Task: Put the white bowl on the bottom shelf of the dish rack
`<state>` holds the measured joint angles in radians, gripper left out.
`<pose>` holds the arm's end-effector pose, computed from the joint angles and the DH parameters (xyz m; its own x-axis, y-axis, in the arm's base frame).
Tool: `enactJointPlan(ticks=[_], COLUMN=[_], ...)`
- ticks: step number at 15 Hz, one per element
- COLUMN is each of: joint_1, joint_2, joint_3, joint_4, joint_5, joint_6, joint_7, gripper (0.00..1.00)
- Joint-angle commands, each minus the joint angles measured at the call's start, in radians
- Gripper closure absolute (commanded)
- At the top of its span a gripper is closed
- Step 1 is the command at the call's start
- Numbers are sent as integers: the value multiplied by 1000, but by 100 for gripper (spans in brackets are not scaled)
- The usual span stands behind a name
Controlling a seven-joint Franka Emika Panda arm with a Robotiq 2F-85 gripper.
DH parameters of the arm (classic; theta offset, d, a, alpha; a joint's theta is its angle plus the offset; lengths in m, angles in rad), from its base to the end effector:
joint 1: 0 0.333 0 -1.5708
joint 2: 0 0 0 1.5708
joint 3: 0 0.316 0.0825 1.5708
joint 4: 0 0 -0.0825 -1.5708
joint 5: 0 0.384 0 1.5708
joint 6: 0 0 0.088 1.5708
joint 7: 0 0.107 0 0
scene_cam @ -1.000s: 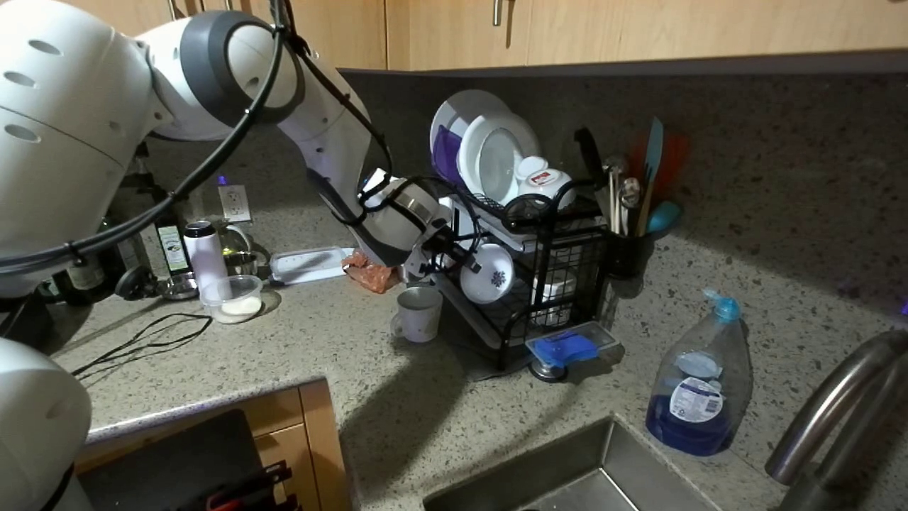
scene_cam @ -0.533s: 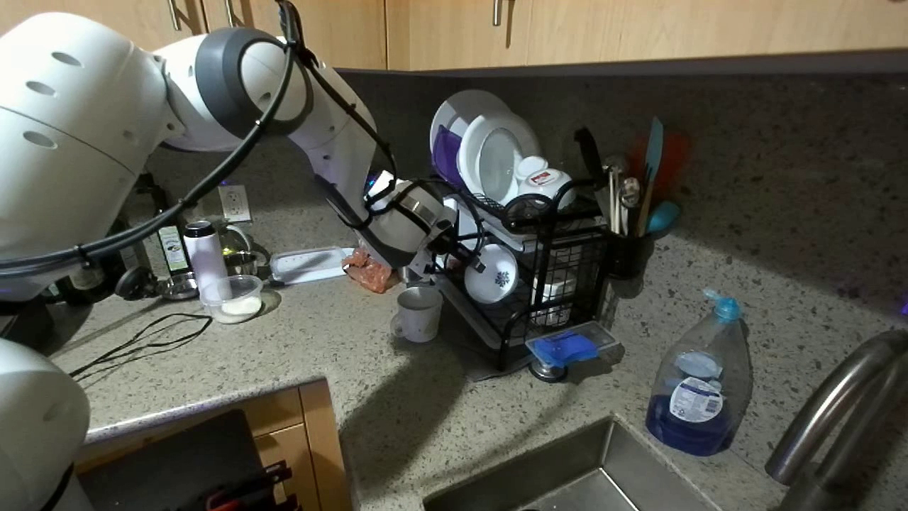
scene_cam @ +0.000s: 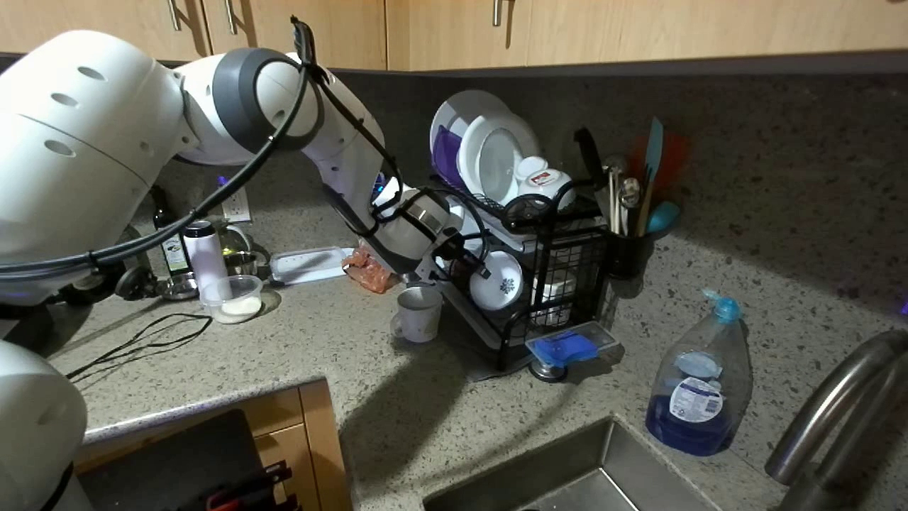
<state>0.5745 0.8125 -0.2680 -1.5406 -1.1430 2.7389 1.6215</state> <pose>0.6667 0.2843 0.2046 0.6782 -0.0709 0.7314 -0.2301 -0.9658 0.1197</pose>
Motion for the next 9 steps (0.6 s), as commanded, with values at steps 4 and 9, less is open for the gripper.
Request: enactJointPlan(ticks=[4,9], joint_1=[9,13], joint_2=[-13,-21], joint_3=[-7,-8], joint_4=[-6,-24], joint_5=[-7,-12], joint_6=[2,12], joint_7=[23,35], gripper=[94,74])
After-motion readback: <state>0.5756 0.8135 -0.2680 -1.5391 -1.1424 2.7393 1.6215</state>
